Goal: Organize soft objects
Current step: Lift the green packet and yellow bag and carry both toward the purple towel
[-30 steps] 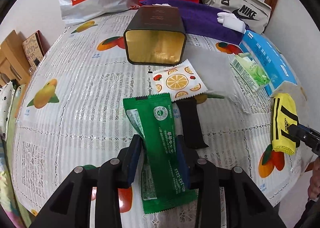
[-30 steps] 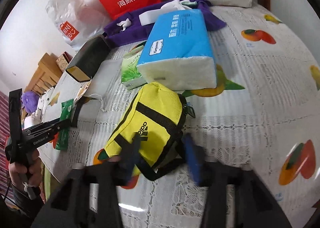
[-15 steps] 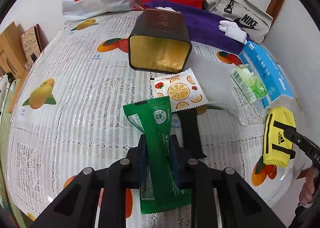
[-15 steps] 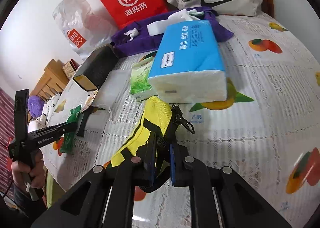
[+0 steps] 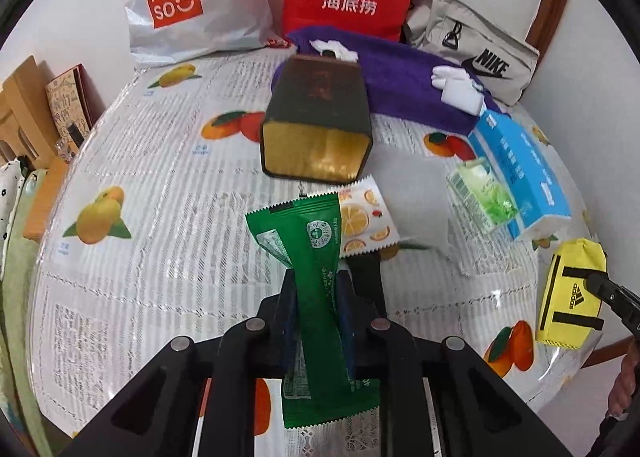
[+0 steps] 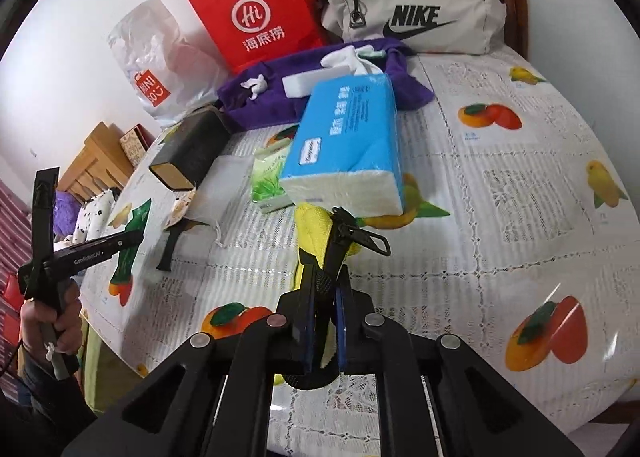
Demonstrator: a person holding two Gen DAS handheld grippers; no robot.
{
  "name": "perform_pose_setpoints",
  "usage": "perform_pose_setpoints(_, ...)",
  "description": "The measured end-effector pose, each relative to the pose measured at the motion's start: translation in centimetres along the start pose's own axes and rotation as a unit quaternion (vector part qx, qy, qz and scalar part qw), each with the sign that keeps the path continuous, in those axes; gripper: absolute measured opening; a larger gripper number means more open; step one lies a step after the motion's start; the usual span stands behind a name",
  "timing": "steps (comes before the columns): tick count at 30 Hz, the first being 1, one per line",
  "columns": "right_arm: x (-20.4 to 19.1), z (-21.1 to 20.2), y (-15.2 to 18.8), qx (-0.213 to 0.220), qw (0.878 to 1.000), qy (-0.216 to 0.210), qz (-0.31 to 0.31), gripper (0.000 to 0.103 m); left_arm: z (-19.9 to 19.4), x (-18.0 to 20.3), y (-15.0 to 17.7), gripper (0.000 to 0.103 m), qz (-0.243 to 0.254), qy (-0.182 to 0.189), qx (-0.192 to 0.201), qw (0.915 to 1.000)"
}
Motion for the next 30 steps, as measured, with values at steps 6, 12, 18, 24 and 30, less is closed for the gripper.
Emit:
perform_pose_setpoints(6,-0.8,-1.2,-1.3,0.013,1.000,-0.001,-0.010,0.008,-0.8,-0.1,-1.5,0.018,-0.005,0.000,0.004,1.0000)
perform_pose_setpoints(12,-2.2,-1.8,-3.6,0.028,0.999,-0.021,-0.020,0.008,-1.5,0.3,-3.6,0.018,-0.002,0.004,0.014,0.9999)
perform_pose_setpoints(18,-3.4,-1.5,-7.2,0.045,0.998,-0.033,-0.034,0.008,-1.5,0.4,-6.6,0.018,0.002,0.000,0.023,0.9997)
perform_pose_setpoints(24,-3.8,0.0,-11.1,0.066,0.996,-0.041,-0.043,0.008,-0.3,0.7,-9.7,0.018,0.009,-0.004,0.027,0.9996)
perform_pose_setpoints(30,-3.9,3.3,-15.1,0.074,0.995,-0.041,-0.056,0.008,1.8,1.0,-12.6,0.018,0.011,-0.001,0.028,0.9996)
Point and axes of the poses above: each gripper's, at about its wrist camera, not at the fingertips, and z roughly the way its jaws point, x to its right, y to its underside, the point moved 1 cm from there along z, roughly the way its jaws point, and after that the axes turned 12 degrees about x, right-handed, at the moved point
